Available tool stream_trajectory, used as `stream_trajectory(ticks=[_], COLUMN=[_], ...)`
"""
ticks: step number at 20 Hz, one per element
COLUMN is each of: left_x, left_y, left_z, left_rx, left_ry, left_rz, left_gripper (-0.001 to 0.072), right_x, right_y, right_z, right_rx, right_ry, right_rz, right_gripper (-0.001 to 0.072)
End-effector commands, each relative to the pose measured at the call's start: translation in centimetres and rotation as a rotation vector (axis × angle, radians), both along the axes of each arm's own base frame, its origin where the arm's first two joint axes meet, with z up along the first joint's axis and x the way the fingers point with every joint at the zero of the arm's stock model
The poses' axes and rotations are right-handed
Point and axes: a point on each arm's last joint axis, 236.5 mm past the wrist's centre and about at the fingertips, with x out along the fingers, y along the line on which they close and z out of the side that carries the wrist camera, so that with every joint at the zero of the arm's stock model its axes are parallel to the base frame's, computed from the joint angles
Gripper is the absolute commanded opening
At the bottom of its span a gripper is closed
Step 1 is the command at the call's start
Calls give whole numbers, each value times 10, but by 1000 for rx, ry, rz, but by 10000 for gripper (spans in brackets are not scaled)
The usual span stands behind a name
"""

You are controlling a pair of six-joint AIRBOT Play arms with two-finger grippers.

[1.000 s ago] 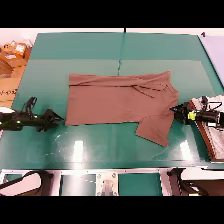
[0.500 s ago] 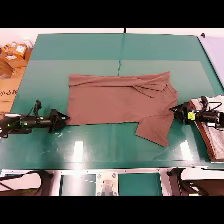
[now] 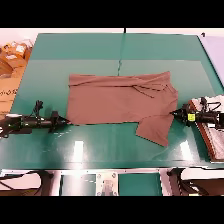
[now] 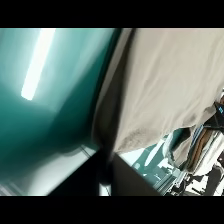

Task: Fold the shirts.

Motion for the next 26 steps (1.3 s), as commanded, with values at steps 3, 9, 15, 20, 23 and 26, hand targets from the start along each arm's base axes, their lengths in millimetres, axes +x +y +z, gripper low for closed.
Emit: stream_trajectory(ticks=[3, 9, 15, 20, 23, 26], left_x=[11, 67, 51, -51, -93, -88], left_y=[0, 11, 1, -40, -53, -32], left_z=[11, 139, 418, 600, 642, 643], left_rx=[-11, 53, 344, 573, 641, 752], left_ry=[-62, -408, -1092, -1587, -1693, -1634], left_rz=[-16, -88, -134, -137, -105, -22], left_gripper=[20, 19, 20, 20, 21, 21], right_x=[2, 50, 28, -89, -154, -158], right_y=[10, 12, 48, 110, 129, 125], right_z=[12, 136, 430, 624, 683, 685], right_rx=[50, 50, -267, -632, -767, -803], right_ry=[-31, -381, -1047, -1558, -1773, -1771], right_rz=[22, 36, 79, -106, -261, -293], right_gripper=[15, 15, 15, 15, 15, 15])
